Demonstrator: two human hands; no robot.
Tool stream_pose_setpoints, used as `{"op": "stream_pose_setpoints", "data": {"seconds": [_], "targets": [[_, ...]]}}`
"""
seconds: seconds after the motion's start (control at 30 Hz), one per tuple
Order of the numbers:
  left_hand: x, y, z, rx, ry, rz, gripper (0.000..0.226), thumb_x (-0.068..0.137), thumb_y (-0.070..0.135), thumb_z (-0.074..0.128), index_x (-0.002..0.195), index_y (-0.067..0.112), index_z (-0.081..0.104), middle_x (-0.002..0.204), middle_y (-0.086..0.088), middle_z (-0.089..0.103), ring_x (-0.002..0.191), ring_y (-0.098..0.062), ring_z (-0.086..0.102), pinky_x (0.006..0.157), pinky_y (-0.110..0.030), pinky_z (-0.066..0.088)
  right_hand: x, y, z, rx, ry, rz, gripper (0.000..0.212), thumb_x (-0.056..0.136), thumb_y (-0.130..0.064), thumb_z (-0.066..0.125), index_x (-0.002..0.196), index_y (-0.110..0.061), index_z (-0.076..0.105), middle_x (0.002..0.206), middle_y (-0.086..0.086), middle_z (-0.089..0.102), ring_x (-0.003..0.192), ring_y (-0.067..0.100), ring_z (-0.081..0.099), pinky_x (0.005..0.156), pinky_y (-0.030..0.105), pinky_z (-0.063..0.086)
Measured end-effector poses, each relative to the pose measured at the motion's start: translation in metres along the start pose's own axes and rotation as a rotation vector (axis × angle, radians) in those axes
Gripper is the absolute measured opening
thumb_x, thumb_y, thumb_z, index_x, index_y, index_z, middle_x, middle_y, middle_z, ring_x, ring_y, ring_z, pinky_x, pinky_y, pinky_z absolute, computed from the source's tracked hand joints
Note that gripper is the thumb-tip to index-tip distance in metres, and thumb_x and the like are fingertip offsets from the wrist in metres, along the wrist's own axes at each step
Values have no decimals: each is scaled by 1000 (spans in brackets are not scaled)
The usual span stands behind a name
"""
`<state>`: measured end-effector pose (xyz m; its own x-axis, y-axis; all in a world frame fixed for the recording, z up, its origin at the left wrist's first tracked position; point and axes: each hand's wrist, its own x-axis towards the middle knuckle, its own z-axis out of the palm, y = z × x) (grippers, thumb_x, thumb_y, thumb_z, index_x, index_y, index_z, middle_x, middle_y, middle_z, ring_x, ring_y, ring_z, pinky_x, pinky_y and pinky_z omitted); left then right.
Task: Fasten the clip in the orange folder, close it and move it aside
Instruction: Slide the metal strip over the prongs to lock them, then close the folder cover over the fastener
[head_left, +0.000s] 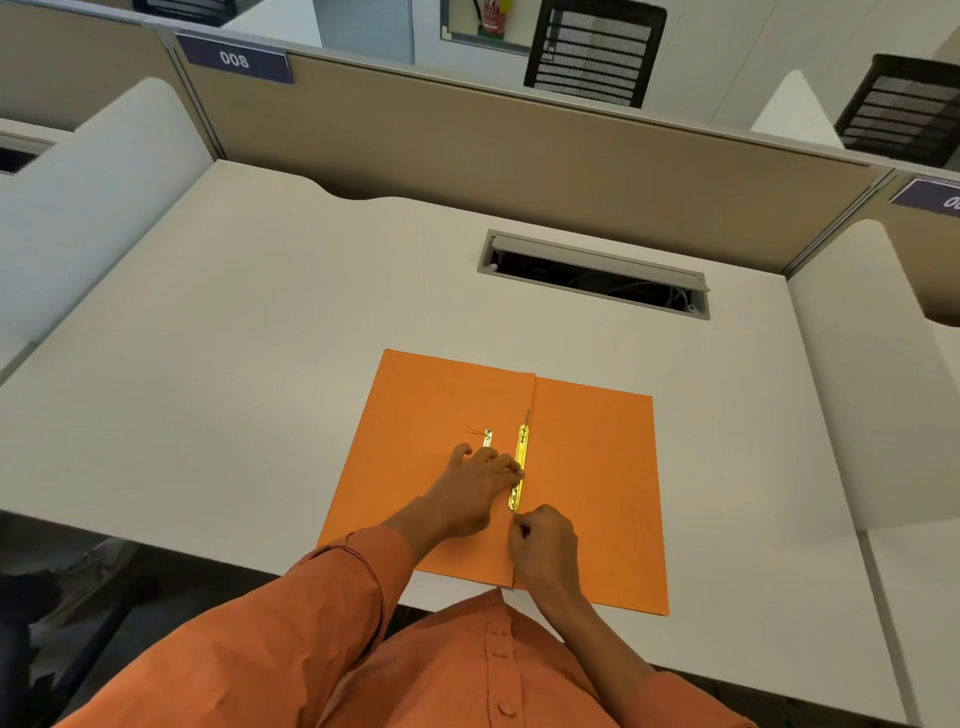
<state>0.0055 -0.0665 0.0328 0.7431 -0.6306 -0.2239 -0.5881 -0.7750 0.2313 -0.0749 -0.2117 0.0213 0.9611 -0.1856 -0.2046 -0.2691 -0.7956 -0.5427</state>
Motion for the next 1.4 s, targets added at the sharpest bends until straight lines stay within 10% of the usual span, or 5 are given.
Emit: {"op": "stream_pose_setpoints", "data": {"seconds": [0.57, 0.73, 0.93, 1.4], "targets": [[-9, 0, 9, -119, 39, -41, 75, 83, 3, 52, 155, 22, 41, 163, 4, 37, 151, -25, 30, 120, -47, 20, -11, 23, -4, 103, -62, -96, 18, 92, -10, 74, 109, -11, 80, 90, -6, 57, 80, 10, 58, 67, 5, 34], [-38, -17, 13, -404, 400, -522, 55, 85, 10, 60, 139, 15, 61, 152, -9, 54, 141, -34, 49, 115, -52, 37, -11, 27, -6, 167, -61, -83, 16, 91, -8, 76, 107, -8, 79, 92, -2, 59, 74, -8, 59, 66, 1, 40], [-86, -50, 6, -574, 344, -1089, 61, 92, 22, 64, 149, 14, 48, 159, -15, 37, 144, -39, 34, 115, -60, 33, -8, 31, -4, 203, -49, -49, 23, 85, -16, 83, 107, -12, 76, 95, -3, 59, 82, 7, 58, 69, 7, 39], [-98, -71, 0, -786, 293, -1315, 64, 96, 41, 60, 152, 18, 41, 149, -17, 45, 136, -42, 42, 112, -57, 32, -7, 37, -1, 274, -55, -68, 25, 84, -15, 83, 107, -14, 73, 94, -2, 61, 86, 14, 60, 75, 30, 54]]}}
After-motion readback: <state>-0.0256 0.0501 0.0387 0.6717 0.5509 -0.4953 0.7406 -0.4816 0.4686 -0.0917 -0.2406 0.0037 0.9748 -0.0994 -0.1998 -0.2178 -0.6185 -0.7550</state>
